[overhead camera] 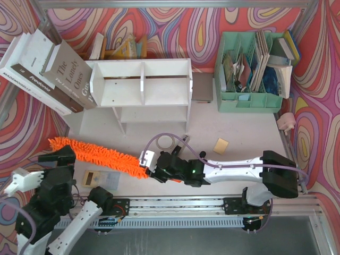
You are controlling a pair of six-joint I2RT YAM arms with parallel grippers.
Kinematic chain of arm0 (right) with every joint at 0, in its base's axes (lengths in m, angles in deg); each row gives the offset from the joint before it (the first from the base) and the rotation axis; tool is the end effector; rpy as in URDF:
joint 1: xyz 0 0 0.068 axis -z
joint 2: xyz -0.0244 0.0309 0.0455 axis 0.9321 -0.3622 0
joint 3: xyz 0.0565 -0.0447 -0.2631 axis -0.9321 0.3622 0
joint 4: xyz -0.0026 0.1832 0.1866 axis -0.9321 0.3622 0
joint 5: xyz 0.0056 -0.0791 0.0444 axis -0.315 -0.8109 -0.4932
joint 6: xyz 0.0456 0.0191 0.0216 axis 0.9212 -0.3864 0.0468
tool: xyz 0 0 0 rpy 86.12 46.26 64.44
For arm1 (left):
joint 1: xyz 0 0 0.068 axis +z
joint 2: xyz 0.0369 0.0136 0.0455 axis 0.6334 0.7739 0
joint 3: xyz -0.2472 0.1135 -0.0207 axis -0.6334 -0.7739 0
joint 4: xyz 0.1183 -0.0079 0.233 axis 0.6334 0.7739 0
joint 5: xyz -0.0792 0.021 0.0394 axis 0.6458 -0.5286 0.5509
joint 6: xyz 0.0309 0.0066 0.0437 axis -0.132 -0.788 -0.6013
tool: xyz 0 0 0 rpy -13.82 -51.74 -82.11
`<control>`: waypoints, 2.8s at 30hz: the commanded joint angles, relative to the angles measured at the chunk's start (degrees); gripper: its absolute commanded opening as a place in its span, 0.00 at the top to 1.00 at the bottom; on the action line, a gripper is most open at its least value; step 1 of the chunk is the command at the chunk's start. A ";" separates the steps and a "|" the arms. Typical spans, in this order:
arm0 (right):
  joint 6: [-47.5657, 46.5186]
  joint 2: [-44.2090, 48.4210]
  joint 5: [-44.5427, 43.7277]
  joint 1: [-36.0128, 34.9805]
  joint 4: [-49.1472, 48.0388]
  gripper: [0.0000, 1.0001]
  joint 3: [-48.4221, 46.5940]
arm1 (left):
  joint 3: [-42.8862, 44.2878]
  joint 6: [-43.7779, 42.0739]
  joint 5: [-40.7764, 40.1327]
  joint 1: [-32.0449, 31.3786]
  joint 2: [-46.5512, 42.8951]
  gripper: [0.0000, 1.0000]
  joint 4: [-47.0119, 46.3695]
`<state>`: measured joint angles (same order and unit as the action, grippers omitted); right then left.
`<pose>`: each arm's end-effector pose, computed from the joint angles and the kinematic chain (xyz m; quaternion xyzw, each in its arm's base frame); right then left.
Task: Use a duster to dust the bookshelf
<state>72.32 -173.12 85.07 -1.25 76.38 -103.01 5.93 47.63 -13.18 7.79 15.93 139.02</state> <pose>0.1175 0.3195 0.2314 -0.5038 0.6875 0.2749 0.4450 -0.0007 0.0355 0.3382 -0.5540 0.5571 -0.1770 0.5927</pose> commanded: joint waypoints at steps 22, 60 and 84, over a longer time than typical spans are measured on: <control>20.83 8.53 -18.93 -3.40 2.57 1.00 4.62 | 6.32 -49.75 -4.43 0.17 6.05 0.02 -11.16; -25.89 8.71 -17.53 -4.51 -2.26 1.00 -9.80 | -1.71 -46.98 -2.17 0.17 -10.23 0.02 -11.25; -41.26 -0.63 -26.52 2.65 -15.69 1.00 -10.14 | -1.98 -47.24 -1.45 0.17 -9.75 0.02 -11.41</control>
<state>31.31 -173.16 62.86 0.87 66.78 -114.04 4.71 0.90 -15.47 7.81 5.74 128.26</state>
